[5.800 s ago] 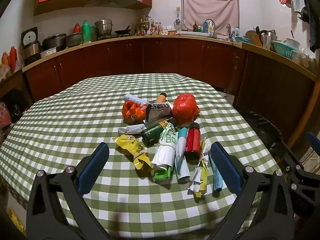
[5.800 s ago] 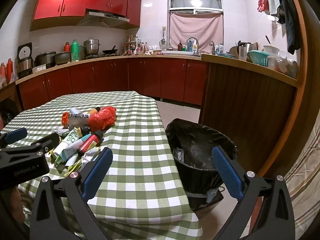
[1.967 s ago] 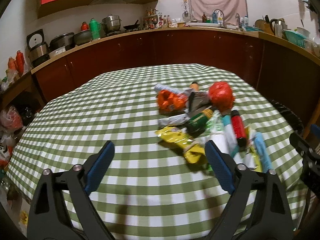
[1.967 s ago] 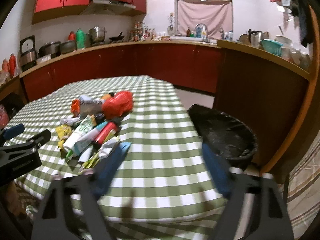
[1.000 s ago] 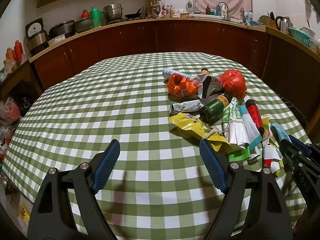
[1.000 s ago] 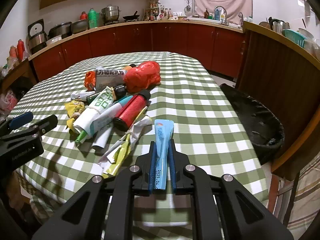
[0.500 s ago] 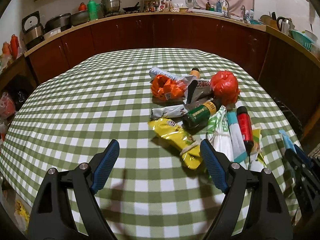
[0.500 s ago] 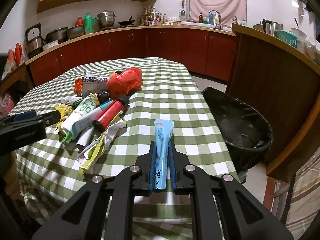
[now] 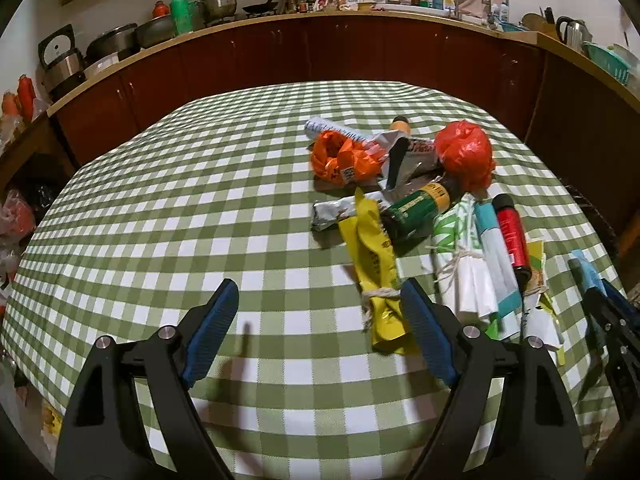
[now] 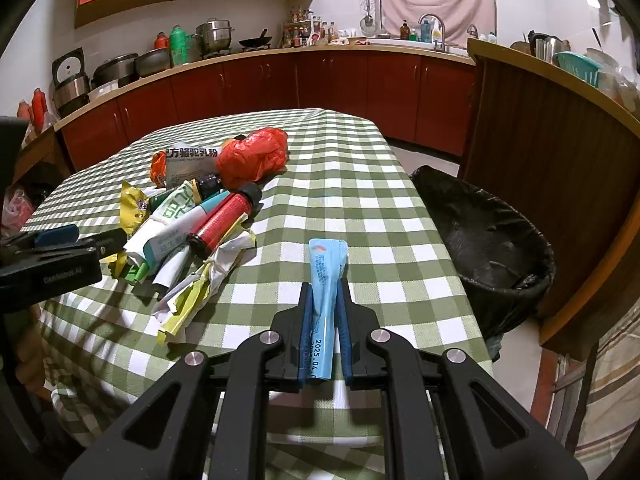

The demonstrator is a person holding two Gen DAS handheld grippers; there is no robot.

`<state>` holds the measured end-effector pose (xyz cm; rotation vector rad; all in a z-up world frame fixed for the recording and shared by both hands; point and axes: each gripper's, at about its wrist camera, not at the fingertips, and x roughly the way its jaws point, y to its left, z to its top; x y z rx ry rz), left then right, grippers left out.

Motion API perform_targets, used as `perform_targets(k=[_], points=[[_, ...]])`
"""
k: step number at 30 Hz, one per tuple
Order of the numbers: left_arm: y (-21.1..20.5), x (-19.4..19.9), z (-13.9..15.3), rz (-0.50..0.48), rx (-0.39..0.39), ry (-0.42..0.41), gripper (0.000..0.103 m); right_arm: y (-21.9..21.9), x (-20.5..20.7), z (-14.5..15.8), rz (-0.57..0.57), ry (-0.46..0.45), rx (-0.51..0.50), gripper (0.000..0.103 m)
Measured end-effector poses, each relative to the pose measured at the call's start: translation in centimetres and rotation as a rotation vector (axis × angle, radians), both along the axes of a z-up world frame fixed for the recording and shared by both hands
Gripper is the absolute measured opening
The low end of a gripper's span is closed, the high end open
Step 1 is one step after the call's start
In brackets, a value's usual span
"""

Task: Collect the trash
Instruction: 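Grasp the yellow snack wrapper with the left tool while the right tool holds the toothbrush, then carry both items over the black bin and open both tools to drop them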

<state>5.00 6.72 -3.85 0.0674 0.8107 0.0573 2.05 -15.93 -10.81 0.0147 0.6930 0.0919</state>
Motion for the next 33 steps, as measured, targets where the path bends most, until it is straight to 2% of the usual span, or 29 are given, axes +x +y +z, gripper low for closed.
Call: perform_targets(k=[5, 7, 9, 10, 12, 14, 18, 25, 33], points=[[-1.0, 0.5, -0.4, -0.027, -0.008, 0.005, 0.080, -0.1, 0.0, 0.0, -0.004, 0.000, 0.001, 0.013], [-1.0, 0.6, -0.7, -0.031, -0.018, 0.009, 0.074, -0.1, 0.0, 0.0, -0.006, -0.001, 0.003, 0.013], [-0.8, 0.4, -0.9, -0.048, -0.035, 0.020, 0.057, -0.1, 0.1, -0.1, -0.006, 0.000, 0.005, 0.013], [-0.8, 0.5, -1.1, -0.054, -0.041, 0.024, 0.053, -0.1, 0.1, -0.1, -0.005, 0.000, 0.006, 0.013], [-0.6, 0.3, -1.2, -0.077, -0.066, 0.020, 0.036, -0.1, 0.1, -0.1, -0.004, 0.001, 0.004, 0.013], [-0.4, 0.1, -1.2, -0.092, -0.079, 0.016, 0.024, -0.2, 0.1, -0.1, -0.004, 0.000, 0.004, 0.013], [0.1, -0.4, -1.1, -0.089, -0.078, -0.003, 0.024, -0.1, 0.0, 0.0, -0.005, -0.007, 0.003, 0.013], [0.4, -2.3, 1.1, -0.093, -0.062, -0.069, 0.024, 0.1, -0.2, 0.5, 0.001, -0.030, -0.009, 0.013], [-3.5, -1.6, 4.4, -0.190, -0.090, -0.134, 0.024, -3.3, 0.8, 2.5, -0.079, -0.088, -0.017, 0.013]])
